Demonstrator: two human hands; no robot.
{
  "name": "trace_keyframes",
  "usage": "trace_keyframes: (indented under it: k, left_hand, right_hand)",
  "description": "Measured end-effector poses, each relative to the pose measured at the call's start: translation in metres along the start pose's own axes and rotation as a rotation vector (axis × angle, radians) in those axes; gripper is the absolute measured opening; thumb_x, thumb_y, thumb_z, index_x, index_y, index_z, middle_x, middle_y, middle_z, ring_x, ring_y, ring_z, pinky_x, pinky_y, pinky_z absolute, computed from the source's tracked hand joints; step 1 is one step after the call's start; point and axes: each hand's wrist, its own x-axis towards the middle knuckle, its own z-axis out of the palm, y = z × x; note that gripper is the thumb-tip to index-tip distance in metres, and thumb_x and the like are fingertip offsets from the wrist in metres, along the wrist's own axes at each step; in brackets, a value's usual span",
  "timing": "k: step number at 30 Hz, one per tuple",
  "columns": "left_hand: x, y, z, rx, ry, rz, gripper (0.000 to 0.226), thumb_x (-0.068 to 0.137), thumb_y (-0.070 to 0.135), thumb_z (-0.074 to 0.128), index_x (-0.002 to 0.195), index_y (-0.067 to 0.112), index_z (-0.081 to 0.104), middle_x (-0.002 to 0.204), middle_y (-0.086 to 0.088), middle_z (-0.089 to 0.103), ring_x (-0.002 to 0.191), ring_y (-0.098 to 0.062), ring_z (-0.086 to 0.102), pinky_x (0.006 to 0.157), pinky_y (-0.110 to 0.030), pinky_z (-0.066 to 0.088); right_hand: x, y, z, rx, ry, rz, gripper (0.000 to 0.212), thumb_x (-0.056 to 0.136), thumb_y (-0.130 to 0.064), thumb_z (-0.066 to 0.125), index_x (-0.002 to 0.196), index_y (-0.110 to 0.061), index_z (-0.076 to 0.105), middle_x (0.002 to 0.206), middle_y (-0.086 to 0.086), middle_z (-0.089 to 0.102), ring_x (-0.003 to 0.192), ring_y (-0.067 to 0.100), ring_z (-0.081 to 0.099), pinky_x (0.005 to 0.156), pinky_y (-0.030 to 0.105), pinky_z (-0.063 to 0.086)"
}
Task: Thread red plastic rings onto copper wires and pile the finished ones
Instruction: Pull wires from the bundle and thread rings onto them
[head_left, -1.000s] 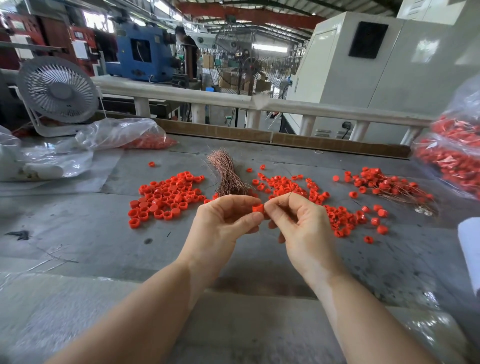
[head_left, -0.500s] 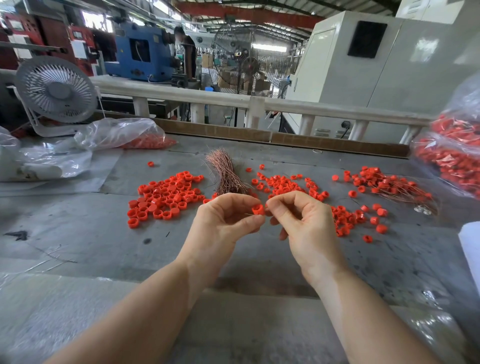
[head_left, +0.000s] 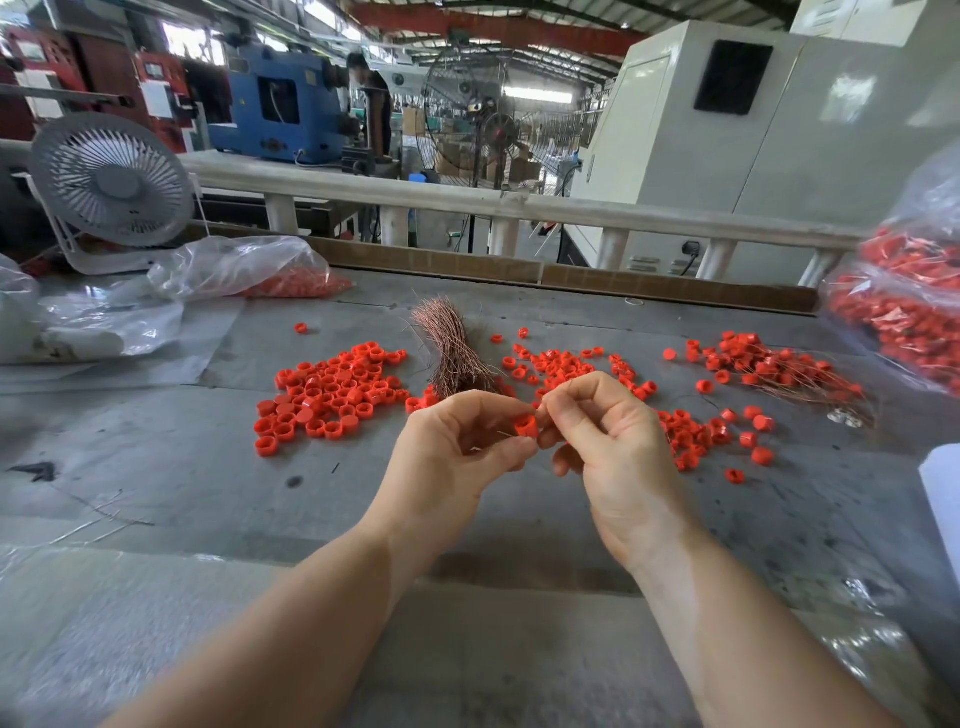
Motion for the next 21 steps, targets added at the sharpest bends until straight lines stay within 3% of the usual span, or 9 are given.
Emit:
trace_keyframes:
  k: [4, 14, 21]
  left_hand:
    - [-0.0017, 0.0007, 0.0005, 0.068, -0.007, 0.046, 0.025, 0.072, -0.012, 0.069, 0.080, 0.012, 0.067, 0.066, 0.007, 0.067, 0.060, -0.003, 0.058, 0.062, -0.014, 0.049]
    - [-0.0045, -0.0005, 0.0036, 0.182, -0.021, 0.132, 0.029, 0.071, -0.011, 0.071, 0.073, 0.017, 0.064, 0.066, 0.008, 0.066, 0.063, -0.003, 0.060, 0.064, -0.015, 0.049]
    - [0.0000, -0.0026, -0.0004, 0.044, 0.006, 0.036, 0.033, 0.071, -0.014, 0.068, 0.080, 0.018, 0.068, 0.068, 0.004, 0.068, 0.063, -0.007, 0.061, 0.062, -0.015, 0.050]
  right_hand:
    - [0.0001, 0.0019, 0.0009, -0.002, -0.003, 0.015, 0.022, 0.092, -0.003, 0.051, 0.073, -0.013, 0.054, 0.060, -0.004, 0.062, 0.055, 0.007, 0.057, 0.046, 0.017, 0.042]
    - [0.0013, 0.0011, 0.0007, 0.074, 0.067, 0.042, 0.028, 0.093, 0.000, 0.047, 0.069, -0.014, 0.049, 0.054, -0.001, 0.059, 0.045, 0.007, 0.052, 0.043, 0.017, 0.041]
    - [0.0003, 0.0004, 0.0008, 0.026, 0.104, 0.039, 0.017, 0.092, -0.006, 0.053, 0.076, -0.012, 0.055, 0.059, 0.002, 0.066, 0.051, 0.009, 0.060, 0.046, 0.018, 0.046]
